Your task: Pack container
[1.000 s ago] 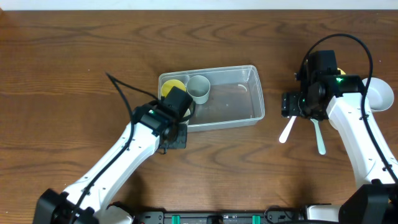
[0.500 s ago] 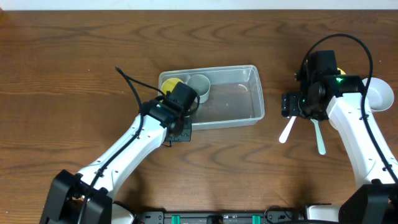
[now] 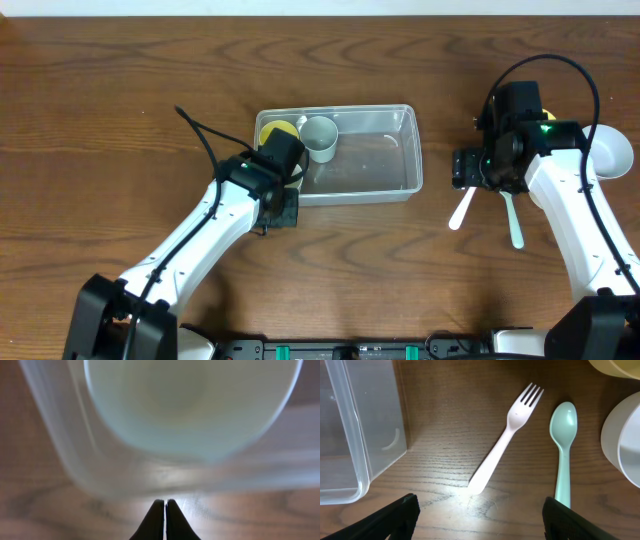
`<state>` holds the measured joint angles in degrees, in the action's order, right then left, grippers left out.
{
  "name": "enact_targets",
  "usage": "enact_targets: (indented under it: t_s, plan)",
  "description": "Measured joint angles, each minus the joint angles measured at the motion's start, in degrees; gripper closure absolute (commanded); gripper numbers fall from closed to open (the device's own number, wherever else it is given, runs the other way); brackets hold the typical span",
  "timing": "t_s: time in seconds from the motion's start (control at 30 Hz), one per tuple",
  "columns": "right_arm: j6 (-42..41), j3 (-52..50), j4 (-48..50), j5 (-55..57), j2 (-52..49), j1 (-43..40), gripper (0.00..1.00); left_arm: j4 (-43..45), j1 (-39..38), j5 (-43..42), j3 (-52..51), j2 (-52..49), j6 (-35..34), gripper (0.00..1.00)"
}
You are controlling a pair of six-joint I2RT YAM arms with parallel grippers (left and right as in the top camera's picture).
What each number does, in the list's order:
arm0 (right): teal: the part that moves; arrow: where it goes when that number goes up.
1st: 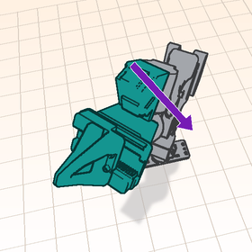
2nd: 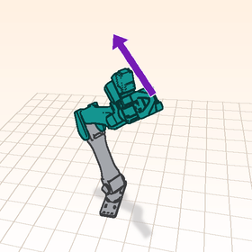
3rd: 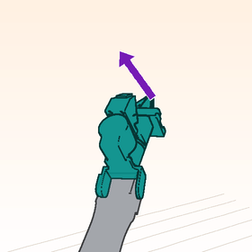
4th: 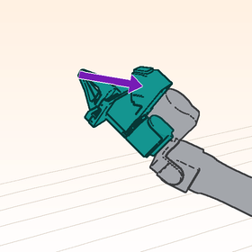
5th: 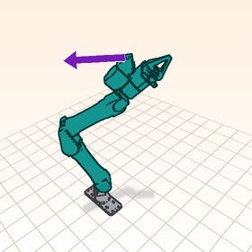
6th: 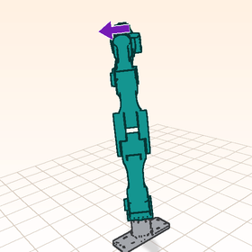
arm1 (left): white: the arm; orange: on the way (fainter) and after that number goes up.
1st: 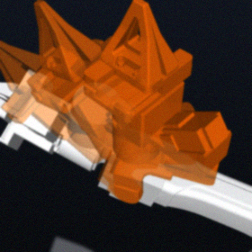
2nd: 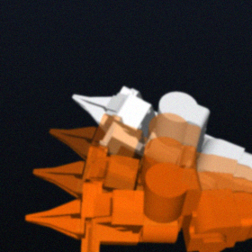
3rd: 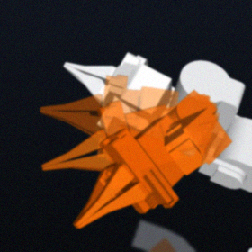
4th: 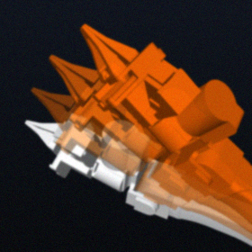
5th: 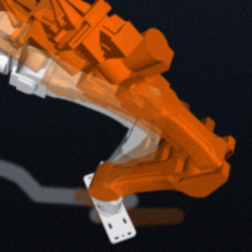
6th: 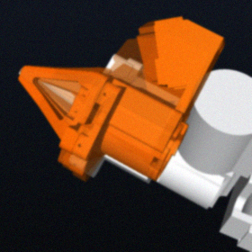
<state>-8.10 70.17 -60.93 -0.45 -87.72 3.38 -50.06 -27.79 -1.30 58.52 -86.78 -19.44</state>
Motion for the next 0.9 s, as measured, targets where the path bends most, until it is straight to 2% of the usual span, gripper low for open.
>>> enact_targets:
  t_s: [0.13, 0.17, 0.23, 0.3, 0.4, 0.53, 0.63, 0.9]
  plan:
    - [0.0, 0.07, 0.0, 0.33, 0.02, 0.0, 0.11, -2.36, -1.07, 0.07, 0.81, 4.5, -0.04, 0.93]
    - [-0.02, 0.31, -0.17, 0.7, 0.04, 0.0, 0.1, -2.56, -1.03, 0.31, 1.07, 6.73, -0.07, 0.86]
    - [-0.02, 1.55, -0.96, 1.68, 0.07, 0.0, 0.09, -2.73, -0.31, 0.87, 1.55, 10.8, -0.11, 0.6]
    - [-0.02, 5.31, -2.38, 3.72, 0.13, -0.13, 0.15, -3.1, 1.97, 1.73, 2.03, 15.3, -0.13, 0.53]
    - [0.02, 12.28, -3.19, 6.21, 0.17, -1.01, 0.16, -3.41, 7.48, 2.58, 2.29, 20.04, -0.02, 0.35]
    - [0.11, 22.6, -4.28, 8.02, -1.29, -4.9, 0.16, -3.52, 15.63, 3.3, 2.38, 23.02, -0.5, 0.29]
    - [1.11, 28.37, -5.55, 8.52, -5.42, -8.17, 0.16, -3.23, 20.72, 3.45, 2.38, 23.12, -0.37, 0.28]
    - [2.54, 30.53, -5.18, 9.03, -22.84, -10.71, 0.16, -1.07, 28.02, 2.91, 2.38, 19.37, 0.66, 0.28]
